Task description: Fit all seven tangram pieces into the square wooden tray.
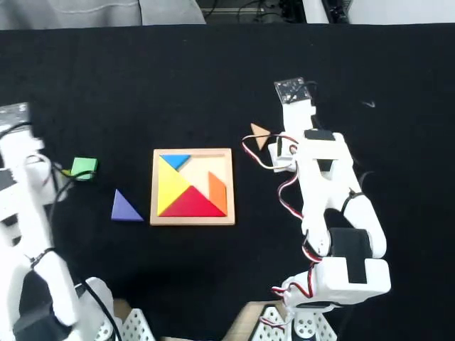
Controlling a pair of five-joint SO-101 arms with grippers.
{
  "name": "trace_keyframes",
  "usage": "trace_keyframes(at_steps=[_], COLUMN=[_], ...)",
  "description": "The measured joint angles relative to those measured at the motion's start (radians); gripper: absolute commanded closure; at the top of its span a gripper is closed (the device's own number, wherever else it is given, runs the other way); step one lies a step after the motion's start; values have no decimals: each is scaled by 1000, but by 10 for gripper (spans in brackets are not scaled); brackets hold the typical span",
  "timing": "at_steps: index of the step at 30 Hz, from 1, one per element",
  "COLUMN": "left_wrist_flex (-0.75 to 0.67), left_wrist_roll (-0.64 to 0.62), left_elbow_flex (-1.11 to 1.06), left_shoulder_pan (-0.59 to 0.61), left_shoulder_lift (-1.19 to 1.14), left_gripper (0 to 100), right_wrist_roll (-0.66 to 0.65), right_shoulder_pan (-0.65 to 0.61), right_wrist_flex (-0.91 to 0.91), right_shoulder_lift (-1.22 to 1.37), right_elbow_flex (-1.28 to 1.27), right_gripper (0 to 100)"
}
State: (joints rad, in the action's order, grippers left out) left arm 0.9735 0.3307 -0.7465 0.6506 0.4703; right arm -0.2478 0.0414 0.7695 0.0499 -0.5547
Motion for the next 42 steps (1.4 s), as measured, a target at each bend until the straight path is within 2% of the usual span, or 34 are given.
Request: trace_keyframes(at_steps=[4, 9, 12, 18, 22, 31, 37, 42], left_wrist_flex=[-3, -2, 35, 109, 107, 219, 239, 262], left_wrist_roll=[44, 49, 49, 51, 137, 181, 203, 267], left_elbow_flex=[17, 130, 232, 505, 669, 916, 1008, 1016], left_shoulder_pan=[60, 66, 12, -103, -150, -212, -210, -210], left_shoulder_lift=[9, -66, -196, -568, -775, -1062, -1148, -1154], left_gripper=[776, 748, 688, 696, 696, 695, 705, 809], right_wrist_roll=[0, 0, 0, 0, 0, 0, 0, 0], right_shoulder_pan=[0, 0, 0, 0, 0, 0, 0, 0], right_wrist_flex=[0, 0, 0, 0, 0, 0, 0, 0], right_shoulder_lift=[0, 0, 0, 0, 0, 0, 0, 0], right_elbow_flex=[0, 0, 0, 0, 0, 0, 0, 0], right_gripper=[986, 986, 986, 986, 986, 986, 986, 986])
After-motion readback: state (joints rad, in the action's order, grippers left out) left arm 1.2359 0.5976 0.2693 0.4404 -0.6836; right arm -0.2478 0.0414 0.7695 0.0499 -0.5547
